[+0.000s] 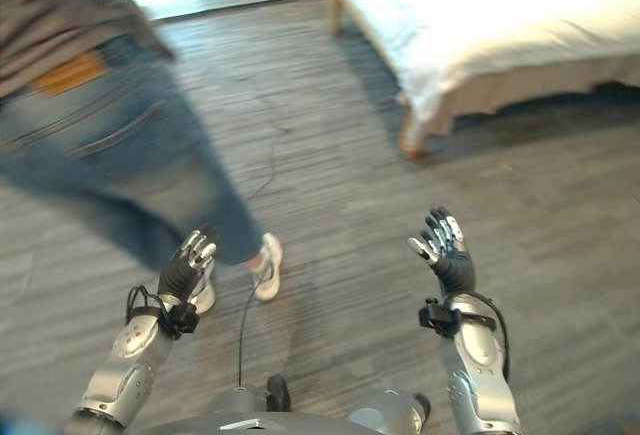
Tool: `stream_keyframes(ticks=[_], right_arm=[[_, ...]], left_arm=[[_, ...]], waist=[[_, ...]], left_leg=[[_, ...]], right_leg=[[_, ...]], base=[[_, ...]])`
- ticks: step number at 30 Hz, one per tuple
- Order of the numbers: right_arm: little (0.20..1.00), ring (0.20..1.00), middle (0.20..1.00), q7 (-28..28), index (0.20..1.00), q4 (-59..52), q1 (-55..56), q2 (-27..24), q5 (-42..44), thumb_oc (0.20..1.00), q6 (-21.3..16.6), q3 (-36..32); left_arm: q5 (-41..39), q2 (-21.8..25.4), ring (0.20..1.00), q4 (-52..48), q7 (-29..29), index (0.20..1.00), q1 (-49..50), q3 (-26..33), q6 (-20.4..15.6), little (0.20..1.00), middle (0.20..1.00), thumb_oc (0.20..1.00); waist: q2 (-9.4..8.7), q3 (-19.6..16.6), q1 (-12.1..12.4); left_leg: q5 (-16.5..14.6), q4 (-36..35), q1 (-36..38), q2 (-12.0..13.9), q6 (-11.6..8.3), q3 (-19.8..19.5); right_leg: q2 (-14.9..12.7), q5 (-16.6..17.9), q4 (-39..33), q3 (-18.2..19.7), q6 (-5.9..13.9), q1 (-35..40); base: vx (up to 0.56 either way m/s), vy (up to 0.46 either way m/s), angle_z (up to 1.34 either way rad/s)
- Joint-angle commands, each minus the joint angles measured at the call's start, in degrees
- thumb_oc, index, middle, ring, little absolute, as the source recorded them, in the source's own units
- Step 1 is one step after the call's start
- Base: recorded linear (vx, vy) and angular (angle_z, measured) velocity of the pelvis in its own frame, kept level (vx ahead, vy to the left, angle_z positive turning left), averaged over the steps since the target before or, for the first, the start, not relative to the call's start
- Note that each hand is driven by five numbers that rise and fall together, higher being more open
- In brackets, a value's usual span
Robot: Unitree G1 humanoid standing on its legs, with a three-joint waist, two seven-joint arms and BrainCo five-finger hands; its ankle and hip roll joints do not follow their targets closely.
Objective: Pick up bed clothes into laundry basket.
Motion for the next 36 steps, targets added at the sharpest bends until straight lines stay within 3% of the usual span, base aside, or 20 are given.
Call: stream_keyframes(ticks=[1,5,9,19,20,21,22,23,33,34,35,36], right_arm=[[1.0,1.0,1.0,2.4,1.0,-2.8,0.9,-4.8,1.8,1.0,-2.9,-2.3],[1.0,1.0,1.0,4.5,1.0,-1.0,3.0,-3.6,3.9,1.0,-0.9,-0.9],[1.0,1.0,1.0,5.1,1.0,-1.6,4.0,-4.7,1.6,1.0,-0.7,-1.5],[1.0,1.0,1.0,4.8,1.0,1.6,3.7,-1.8,4.9,1.0,-0.5,-1.5],[1.0,1.0,1.0,4.9,1.0,1.7,3.7,-1.6,5.3,1.0,-0.5,-1.0],[1.0,1.0,1.0,5.0,1.0,1.6,3.8,-1.4,5.6,1.0,-0.5,-0.7],[1.0,1.0,1.0,5.2,1.0,1.7,4.0,-1.5,5.6,1.0,-0.5,-0.6],[1.0,1.0,1.0,5.4,1.0,1.6,4.2,-1.6,5.4,1.0,-0.4,-0.5],[1.0,1.0,1.0,5.7,1.0,1.9,4.7,-1.6,5.2,1.0,-0.3,-0.9],[1.0,1.0,1.0,5.8,1.0,2.2,5.0,-1.4,5.3,1.0,-0.2,-1.0],[1.0,1.0,1.0,5.8,1.0,2.2,5.0,-1.4,5.3,1.0,-0.2,-1.0],[1.0,1.0,1.0,5.9,1.0,2.5,5.1,-1.3,5.3,1.0,0.1,-0.8]], left_arm=[[3.8,0.3,1.0,-7.3,1.8,1.0,-1.0,4.6,-5.3,1.0,1.0,1.0],[4.0,-1.6,1.0,-7.6,2.6,1.0,1.4,6.9,-4.7,1.0,1.0,1.0],[2.3,-2.9,1.0,-7.1,1.7,1.0,2.9,6.9,-4.4,1.0,1.0,1.0],[0.7,-4.4,1.0,-6.8,0.0,1.0,3.0,3.6,-3.0,1.0,1.0,1.0],[0.4,-4.5,0.667,-6.6,0.2,0.667,2.9,3.4,-2.9,0.667,0.667,0.667],[0.3,-4.5,0.46,-6.7,0.2,0.46,2.7,3.1,-2.7,0.46,0.46,0.46],[0.3,-4.4,0.272,-6.9,-0.1,0.272,2.8,3.1,-2.7,0.272,0.272,0.272],[0.7,-4.2,0.2,-7.3,-0.5,0.2,2.9,3.1,-2.6,0.2,0.2,0.2],[0.5,-4.2,0.2,-7.4,-0.9,0.2,3.6,4.0,-3.2,0.2,0.2,0.2],[1.0,-4.1,0.445,-7.4,-0.9,0.445,3.7,4.0,-3.1,0.445,0.445,0.445],[1.0,-4.1,0.802,-7.4,-0.9,0.802,3.7,3.9,-3.1,0.802,0.802,0.802],[1.8,-4.0,1.0,-7.3,-0.8,1.0,3.8,3.8,-2.9,1.0,1.0,1.0]], waist=[[-1.03,1.6,-2.0],[-2.71,1.3,-0.3],[-3.15,-0.4,1.1],[-3.48,-3.3,0.9],[-3.45,-3.5,0.8],[-3.39,-3.7,0.8],[-3.35,-3.8,0.7],[-3.34,-4.0,0.7],[-3.21,-4.8,0.7],[-3.18,-5.0,0.7],[-3.18,-5.0,0.7],[-3.21,-5.0,0.7]], left_leg=[[0.1,-3.1,3.0,3.2,-5.03,-3.3],[0.4,-3.0,3.2,3.1,-5.04,-5.1],[2.6,-6.4,3.2,2.9,-5.44,-5.5],[2.2,-7.1,5.2,2.7,-5.38,-6.0],[2.2,-7.1,5.4,2.6,-5.4,-6.0],[2.2,-7.2,5.6,2.6,-5.4,-6.0],[2.1,-7.2,5.7,2.6,-5.38,-6.1],[2.1,-7.4,5.9,2.6,-5.38,-5.9],[2.2,-7.9,6.8,2.3,-5.34,-5.5],[2.2,-8.0,7.0,2.3,-5.31,-5.5],[2.2,-8.1,7.1,2.3,-5.31,-5.5],[2.3,-8.2,7.1,2.2,-5.26,-5.5]], right_leg=[[2.9,1.8,-12.5,-8.1,-3.14,3.6],[3.1,2.4,-14.8,-9.5,-2.25,6.4],[3.0,2.7,-18.2,-11.5,-1.98,8.4],[3.5,1.1,-18.7,-12.5,-2.48,11.3],[3.5,1.0,-18.8,-12.5,-2.51,11.4],[3.6,1.0,-18.9,-12.4,-2.54,11.5],[3.7,1.0,-19.0,-12.3,-2.59,11.6],[3.7,1.1,-19.2,-12.3,-2.63,11.8],[3.6,1.7,-20.4,-12.0,-2.63,12.6],[3.6,1.7,-20.4,-12.0,-2.59,12.7],[3.6,1.7,-20.4,-12.0,-2.59,12.7],[3.6,1.8,-20.3,-12.0,-2.54,12.6]], base=[[0.07,-0.031,0.87],[0.07,-0.075,0.67],[0.03,-0.04,0.03],[0.02,-0.006,-0.03],[0.0,0.0,0.0],[0.0,0.0,0.0],[0.0,0.0,0.0],[0.0,0.0,0.0],[0.0,0.0,-0.01],[0.0,0.0,0.0],[0.0,0.0,0.0],[-0.03,0.013,-0.03]])
